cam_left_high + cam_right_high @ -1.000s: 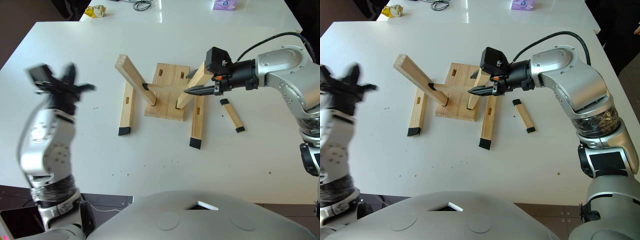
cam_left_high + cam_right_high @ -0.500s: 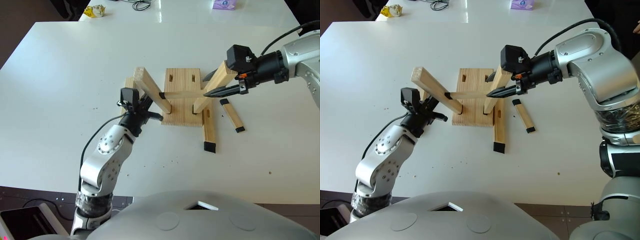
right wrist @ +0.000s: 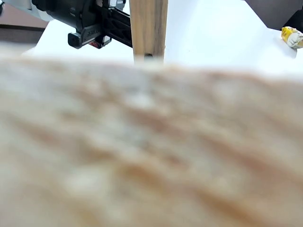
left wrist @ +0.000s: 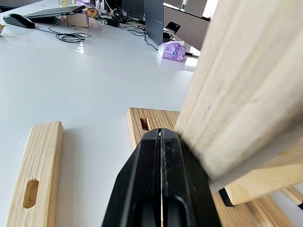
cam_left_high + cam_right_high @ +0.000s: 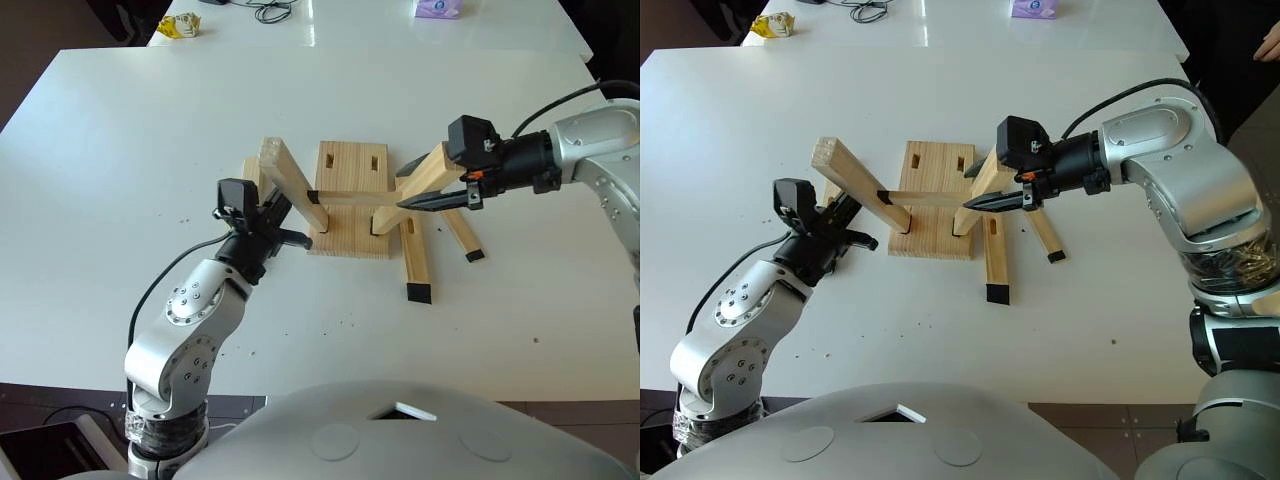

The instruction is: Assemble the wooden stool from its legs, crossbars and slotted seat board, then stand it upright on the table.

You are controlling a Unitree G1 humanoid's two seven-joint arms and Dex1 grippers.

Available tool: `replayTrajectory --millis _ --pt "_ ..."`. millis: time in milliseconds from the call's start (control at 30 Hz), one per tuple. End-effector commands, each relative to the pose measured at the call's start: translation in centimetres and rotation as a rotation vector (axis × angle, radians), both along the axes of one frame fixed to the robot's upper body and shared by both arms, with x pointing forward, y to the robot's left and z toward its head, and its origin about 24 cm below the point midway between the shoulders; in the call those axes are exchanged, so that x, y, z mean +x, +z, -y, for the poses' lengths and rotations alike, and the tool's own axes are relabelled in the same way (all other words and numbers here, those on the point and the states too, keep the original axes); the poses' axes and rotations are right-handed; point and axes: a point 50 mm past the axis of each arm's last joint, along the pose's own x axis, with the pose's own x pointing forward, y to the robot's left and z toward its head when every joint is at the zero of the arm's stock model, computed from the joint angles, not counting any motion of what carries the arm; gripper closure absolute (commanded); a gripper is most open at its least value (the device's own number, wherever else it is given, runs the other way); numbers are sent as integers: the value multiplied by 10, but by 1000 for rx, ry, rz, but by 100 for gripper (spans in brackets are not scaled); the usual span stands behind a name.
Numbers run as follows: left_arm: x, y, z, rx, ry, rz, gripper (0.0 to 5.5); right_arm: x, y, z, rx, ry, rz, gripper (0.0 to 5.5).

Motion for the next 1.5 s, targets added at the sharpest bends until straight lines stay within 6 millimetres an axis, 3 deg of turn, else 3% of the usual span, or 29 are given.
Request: replayTrajectory --millis 33,367,567,800,900,1000,1067,1233,1400,1500 --pt "-9 17 15 -199 -169 95 550 -7 -31 -3 54 -51 -138 249" --pt "-24 13 -4 -310 -225 59 550 -7 -3 10 197 -129 -112 96" --pt "-21 12 -43 -290 -130 80 550 -13 9 24 290 -187 -122 96" --pt "-9 38 -75 -205 -87 206 550 -24 27 32 398 -157 -109 96" --pt "5 78 -86 -266 -20 372 550 -19 51 37 565 -186 -70 96" --pt "8 125 -61 -373 -129 547 550 -12 77 36 788 -207 -59 96" --pt "9 135 -35 -401 -231 551 550 -12 72 20 808 -223 -78 96" --pt "22 132 -1 -396 -327 456 550 -15 53 -15 783 -248 -132 96" --pt "35 106 12 -327 -321 327 550 -12 54 -19 781 -251 -130 96" --pt "32 102 15 -335 -331 322 550 -15 66 -15 821 -208 -121 96"
